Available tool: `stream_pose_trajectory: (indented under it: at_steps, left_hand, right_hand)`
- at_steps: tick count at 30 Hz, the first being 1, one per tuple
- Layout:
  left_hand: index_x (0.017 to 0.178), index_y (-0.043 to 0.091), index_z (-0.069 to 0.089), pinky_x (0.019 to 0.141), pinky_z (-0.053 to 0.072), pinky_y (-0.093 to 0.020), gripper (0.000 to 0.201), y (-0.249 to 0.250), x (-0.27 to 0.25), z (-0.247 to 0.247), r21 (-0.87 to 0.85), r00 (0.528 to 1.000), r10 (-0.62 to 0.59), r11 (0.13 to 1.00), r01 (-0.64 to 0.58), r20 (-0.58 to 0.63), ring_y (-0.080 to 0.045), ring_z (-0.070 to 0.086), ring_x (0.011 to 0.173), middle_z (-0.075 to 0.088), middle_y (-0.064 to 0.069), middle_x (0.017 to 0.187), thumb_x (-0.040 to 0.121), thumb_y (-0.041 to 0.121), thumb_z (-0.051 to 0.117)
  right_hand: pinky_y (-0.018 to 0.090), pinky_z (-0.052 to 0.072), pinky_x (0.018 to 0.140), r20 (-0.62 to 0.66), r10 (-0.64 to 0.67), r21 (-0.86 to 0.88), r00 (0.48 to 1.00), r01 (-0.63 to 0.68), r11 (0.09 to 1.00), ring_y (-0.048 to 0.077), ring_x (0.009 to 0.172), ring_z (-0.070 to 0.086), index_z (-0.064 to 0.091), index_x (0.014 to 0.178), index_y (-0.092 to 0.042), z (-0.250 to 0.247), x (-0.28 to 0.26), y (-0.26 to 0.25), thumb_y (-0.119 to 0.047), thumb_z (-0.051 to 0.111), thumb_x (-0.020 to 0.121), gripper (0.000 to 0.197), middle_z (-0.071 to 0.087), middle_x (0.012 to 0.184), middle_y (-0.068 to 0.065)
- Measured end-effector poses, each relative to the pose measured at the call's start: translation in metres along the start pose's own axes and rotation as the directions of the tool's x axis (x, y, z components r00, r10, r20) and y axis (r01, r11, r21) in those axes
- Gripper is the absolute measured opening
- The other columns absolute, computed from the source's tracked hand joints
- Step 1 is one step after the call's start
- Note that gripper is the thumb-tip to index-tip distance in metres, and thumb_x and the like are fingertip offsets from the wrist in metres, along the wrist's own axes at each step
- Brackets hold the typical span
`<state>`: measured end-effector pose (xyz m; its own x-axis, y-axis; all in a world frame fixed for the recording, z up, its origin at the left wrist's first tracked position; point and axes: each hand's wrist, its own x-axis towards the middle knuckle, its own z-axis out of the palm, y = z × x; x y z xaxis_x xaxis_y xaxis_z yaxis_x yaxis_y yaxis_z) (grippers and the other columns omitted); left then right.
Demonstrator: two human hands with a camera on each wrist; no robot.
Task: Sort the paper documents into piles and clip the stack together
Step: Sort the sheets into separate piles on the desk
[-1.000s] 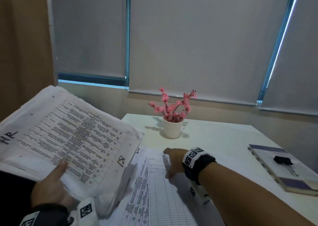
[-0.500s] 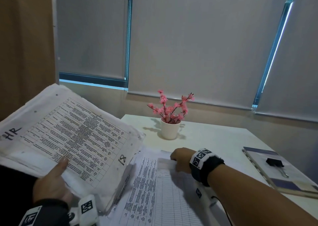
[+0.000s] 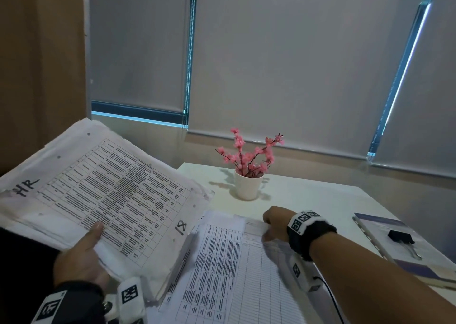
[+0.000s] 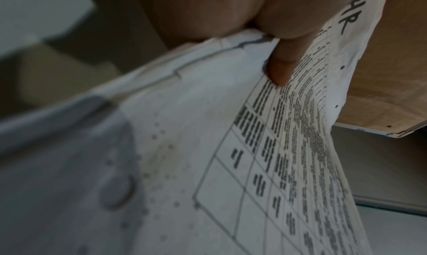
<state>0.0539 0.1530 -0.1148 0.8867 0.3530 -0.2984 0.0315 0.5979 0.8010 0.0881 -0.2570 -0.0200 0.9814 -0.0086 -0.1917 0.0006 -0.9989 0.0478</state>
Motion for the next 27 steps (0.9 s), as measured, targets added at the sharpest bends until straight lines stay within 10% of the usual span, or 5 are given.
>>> stream_pose_trajectory:
  at_steps: [9,14,18,23,27]
  left_hand:
    - [0.095,0.010,0.066,0.097,0.045,-0.066,0.053,-0.004,-0.002,0.004,-0.042,0.998,0.039,0.998,-0.041,-0.047,-0.036,0.067,0.093,0.068,-0.016,0.099,0.069,0.053,0.083]
    - [0.110,0.008,0.066,0.093,0.043,-0.075,0.092,-0.005,-0.001,0.003,-0.064,0.999,-0.040,0.997,0.040,0.009,-0.048,0.068,0.105,0.069,-0.025,0.115,0.040,0.061,0.094]
    - [0.103,0.012,0.066,0.093,0.051,-0.062,0.053,0.001,-0.009,0.006,-0.064,1.000,0.005,0.998,-0.007,-0.030,-0.038,0.067,0.101,0.065,-0.023,0.126,0.072,0.052,0.080]
    - [0.103,0.006,0.065,0.092,0.048,-0.071,0.070,0.000,-0.014,0.009,-0.071,1.000,-0.018,0.997,0.016,-0.019,-0.043,0.067,0.102,0.064,-0.027,0.117,0.060,0.058,0.085]
    - [0.137,0.010,0.056,0.078,0.052,-0.039,0.050,0.004,-0.017,0.012,-0.169,0.998,0.064,0.984,-0.058,0.030,-0.026,0.064,0.093,0.064,-0.009,0.113,0.094,0.035,0.062]
  right_hand:
    - [0.028,0.035,0.056,-0.148,-0.160,-0.022,0.976,0.158,0.987,0.023,0.076,0.048,0.040,0.070,-0.021,-0.008,0.006,-0.021,-0.025,0.068,0.084,0.031,0.049,0.084,0.002]
    - [0.033,0.047,0.071,-0.065,-0.146,0.044,0.987,0.149,0.988,0.025,0.084,0.054,0.049,0.091,-0.019,0.007,0.023,-0.041,-0.035,0.075,0.078,0.033,0.053,0.090,0.000]
    - [0.042,0.053,0.087,0.000,-0.091,-0.001,0.996,0.091,0.996,0.026,0.097,0.062,0.051,0.112,-0.026,0.014,0.034,-0.042,-0.046,0.081,0.061,0.062,0.062,0.107,-0.001]
    - [0.041,0.057,0.079,0.035,-0.054,-0.078,0.998,0.056,0.995,0.023,0.083,0.067,0.058,0.089,-0.034,0.025,0.065,-0.032,-0.053,0.077,0.051,0.046,0.065,0.090,-0.008]
    - [0.043,0.057,0.086,0.066,-0.088,-0.039,0.994,0.091,0.995,0.027,0.091,0.066,0.065,0.098,-0.017,0.005,0.029,-0.054,-0.043,0.078,0.066,0.044,0.067,0.097,0.004]
